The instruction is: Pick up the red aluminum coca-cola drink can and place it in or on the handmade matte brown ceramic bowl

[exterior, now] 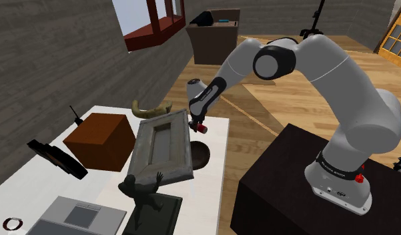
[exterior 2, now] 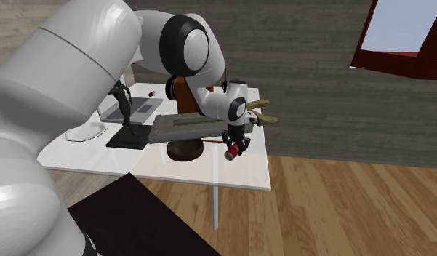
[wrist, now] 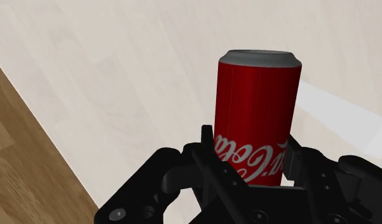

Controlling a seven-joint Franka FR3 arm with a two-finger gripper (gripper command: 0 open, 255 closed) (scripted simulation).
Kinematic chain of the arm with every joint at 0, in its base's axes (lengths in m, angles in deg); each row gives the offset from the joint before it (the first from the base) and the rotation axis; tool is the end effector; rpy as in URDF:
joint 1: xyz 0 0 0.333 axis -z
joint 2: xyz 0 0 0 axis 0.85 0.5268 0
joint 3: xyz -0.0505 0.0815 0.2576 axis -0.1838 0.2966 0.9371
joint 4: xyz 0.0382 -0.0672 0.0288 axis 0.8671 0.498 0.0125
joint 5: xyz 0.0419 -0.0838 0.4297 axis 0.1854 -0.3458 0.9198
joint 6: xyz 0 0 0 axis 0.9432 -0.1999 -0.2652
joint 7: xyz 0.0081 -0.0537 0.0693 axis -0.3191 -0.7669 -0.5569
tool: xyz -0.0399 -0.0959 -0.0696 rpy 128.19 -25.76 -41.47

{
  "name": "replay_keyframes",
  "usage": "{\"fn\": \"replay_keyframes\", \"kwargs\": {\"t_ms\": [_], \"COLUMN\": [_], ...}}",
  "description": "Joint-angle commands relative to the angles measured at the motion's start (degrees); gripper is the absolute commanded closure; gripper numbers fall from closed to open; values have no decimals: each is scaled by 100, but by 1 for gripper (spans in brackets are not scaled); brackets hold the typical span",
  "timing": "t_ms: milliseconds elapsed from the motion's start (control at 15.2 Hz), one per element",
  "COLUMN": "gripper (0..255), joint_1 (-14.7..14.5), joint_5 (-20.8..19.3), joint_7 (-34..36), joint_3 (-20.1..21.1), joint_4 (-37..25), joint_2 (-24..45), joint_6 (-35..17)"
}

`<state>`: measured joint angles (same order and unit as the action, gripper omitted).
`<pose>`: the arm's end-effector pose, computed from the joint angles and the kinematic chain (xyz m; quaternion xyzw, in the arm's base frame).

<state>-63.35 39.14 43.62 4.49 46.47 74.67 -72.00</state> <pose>0.6732 0.0889 -0.0002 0.9981 0.0611 0.0013 0.0093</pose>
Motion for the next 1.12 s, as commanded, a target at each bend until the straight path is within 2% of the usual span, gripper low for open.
{"fn": "replay_keyframes", "kwargs": {"t_ms": [0,1056], "gripper": [255,255], "joint_1": [31,73], "joint_5": [-4,42], "joint_7": [-20,-58], "joint_3": [-12,46], "joint_4": [101,545], "joint_2": [-4,-1044], "joint_6": [-46,551]}}
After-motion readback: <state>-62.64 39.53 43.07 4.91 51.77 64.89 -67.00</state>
